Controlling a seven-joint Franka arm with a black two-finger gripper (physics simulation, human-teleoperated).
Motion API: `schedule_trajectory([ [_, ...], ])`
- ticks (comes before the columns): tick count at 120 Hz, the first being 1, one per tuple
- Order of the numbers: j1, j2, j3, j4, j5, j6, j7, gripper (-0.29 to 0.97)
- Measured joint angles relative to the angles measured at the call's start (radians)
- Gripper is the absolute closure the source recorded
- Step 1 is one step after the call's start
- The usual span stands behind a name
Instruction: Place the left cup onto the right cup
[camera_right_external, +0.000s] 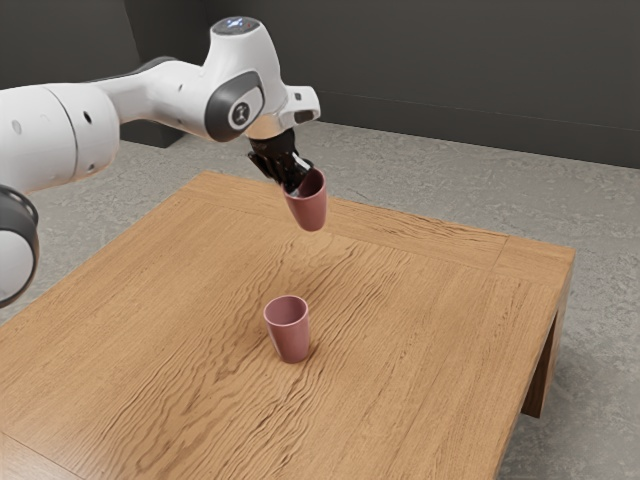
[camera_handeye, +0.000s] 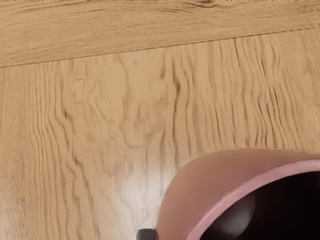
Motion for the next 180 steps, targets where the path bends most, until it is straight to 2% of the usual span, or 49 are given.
schedule_trajectory([
  [39,-0.012,-0.002,-0.048,0.000,-0.004,0.000,-0.013,0.78],
  [144,-0.015,-0.003,-0.056,-0.058,-0.009,-0.031,-0.094,0.78],
  [180,-0.015,-0.091,-0.056,-0.157,-0.009,-0.031,-0.116,0.78],
])
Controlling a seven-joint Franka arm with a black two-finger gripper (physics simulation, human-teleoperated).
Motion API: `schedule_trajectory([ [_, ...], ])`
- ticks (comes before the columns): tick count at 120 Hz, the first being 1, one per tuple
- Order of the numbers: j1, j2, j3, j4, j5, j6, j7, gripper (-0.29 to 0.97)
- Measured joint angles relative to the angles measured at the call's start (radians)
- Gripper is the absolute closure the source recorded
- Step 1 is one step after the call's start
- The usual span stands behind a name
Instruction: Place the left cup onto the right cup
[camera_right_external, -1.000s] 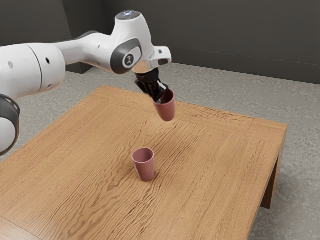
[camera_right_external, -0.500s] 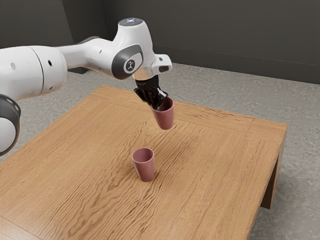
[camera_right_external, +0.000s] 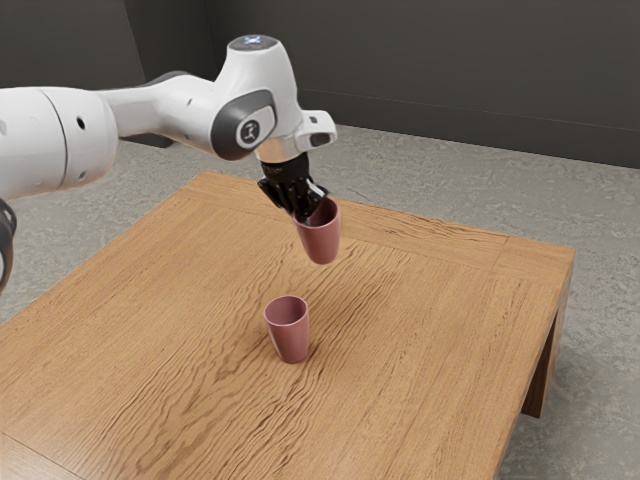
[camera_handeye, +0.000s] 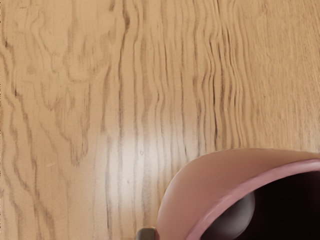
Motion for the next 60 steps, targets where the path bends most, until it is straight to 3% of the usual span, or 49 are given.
schedule_trajectory([
  [60,0.002,-0.127,0.004,-0.141,0.001,0.002,-0.039,0.78],
])
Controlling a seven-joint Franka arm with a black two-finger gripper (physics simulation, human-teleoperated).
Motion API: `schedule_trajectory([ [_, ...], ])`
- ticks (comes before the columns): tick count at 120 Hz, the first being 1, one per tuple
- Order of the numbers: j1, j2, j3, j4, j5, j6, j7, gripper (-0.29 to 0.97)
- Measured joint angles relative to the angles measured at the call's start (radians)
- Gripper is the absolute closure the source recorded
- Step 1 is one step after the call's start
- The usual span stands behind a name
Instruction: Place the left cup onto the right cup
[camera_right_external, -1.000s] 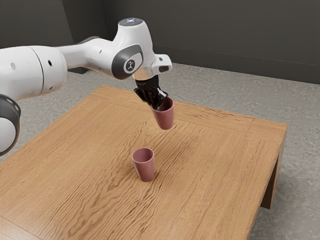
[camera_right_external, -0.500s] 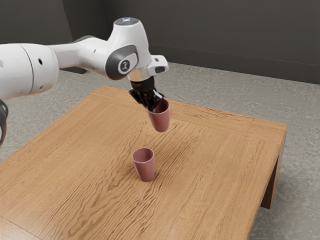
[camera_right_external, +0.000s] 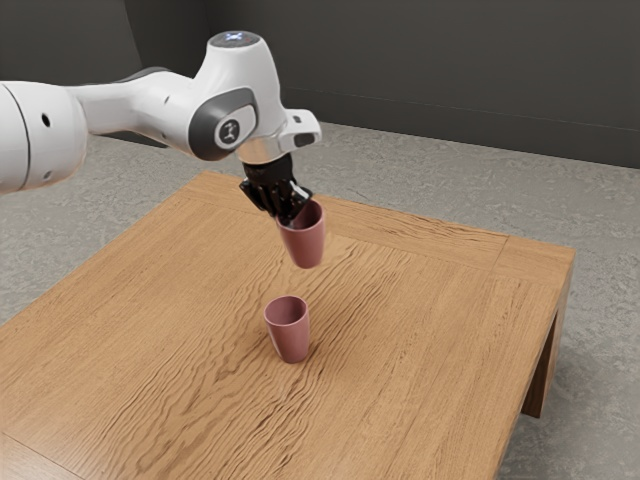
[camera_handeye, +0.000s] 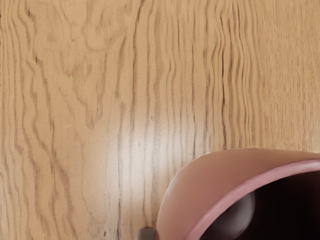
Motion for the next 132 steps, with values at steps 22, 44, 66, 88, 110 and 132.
schedule_trajectory([
  [22,0.000,-0.048,0.000,-0.061,0.000,0.000,-0.016,0.78],
  [44,-0.001,-0.094,0.000,-0.116,0.000,0.000,-0.031,0.78],
  [66,-0.002,-0.132,0.000,-0.158,0.000,0.000,-0.046,0.78],
  [88,-0.003,-0.157,0.001,-0.190,0.000,0.007,-0.062,0.78],
  [110,-0.002,-0.154,0.003,-0.213,0.000,0.043,-0.076,0.78],
  [132,-0.002,-0.151,0.003,-0.226,0.000,0.081,-0.090,0.78],
])
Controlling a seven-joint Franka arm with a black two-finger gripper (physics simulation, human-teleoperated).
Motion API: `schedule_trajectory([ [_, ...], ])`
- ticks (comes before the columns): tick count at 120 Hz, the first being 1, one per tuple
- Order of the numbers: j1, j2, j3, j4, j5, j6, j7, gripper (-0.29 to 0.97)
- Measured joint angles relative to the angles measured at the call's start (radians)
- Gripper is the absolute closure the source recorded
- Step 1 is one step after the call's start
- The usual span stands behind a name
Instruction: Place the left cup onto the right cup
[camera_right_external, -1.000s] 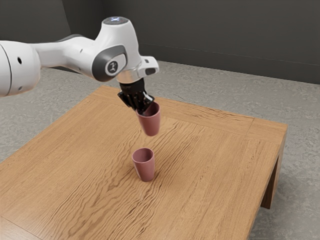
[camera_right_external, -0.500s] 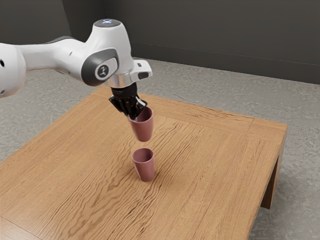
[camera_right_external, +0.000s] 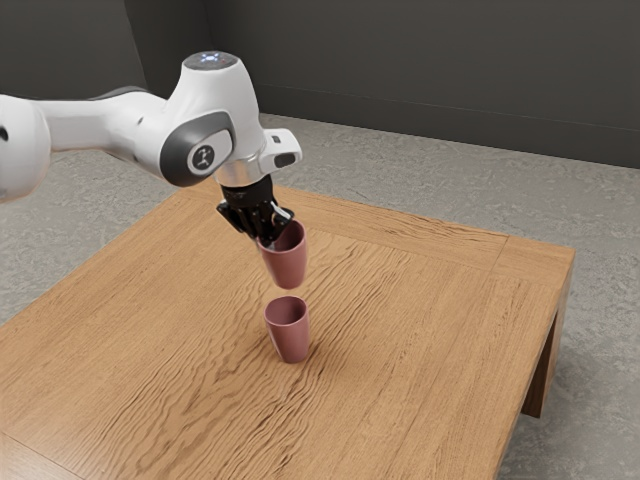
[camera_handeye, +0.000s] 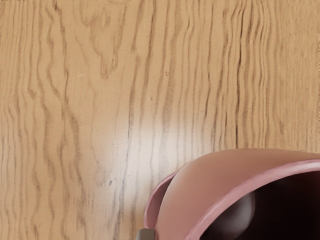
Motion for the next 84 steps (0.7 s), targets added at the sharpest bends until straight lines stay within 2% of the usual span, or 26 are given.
schedule_trajectory([
  [40,0.000,0.002,0.001,-0.003,-0.003,0.012,-0.030,0.78],
  [84,-0.003,0.000,0.000,0.000,-0.058,-0.066,-0.072,0.78],
])
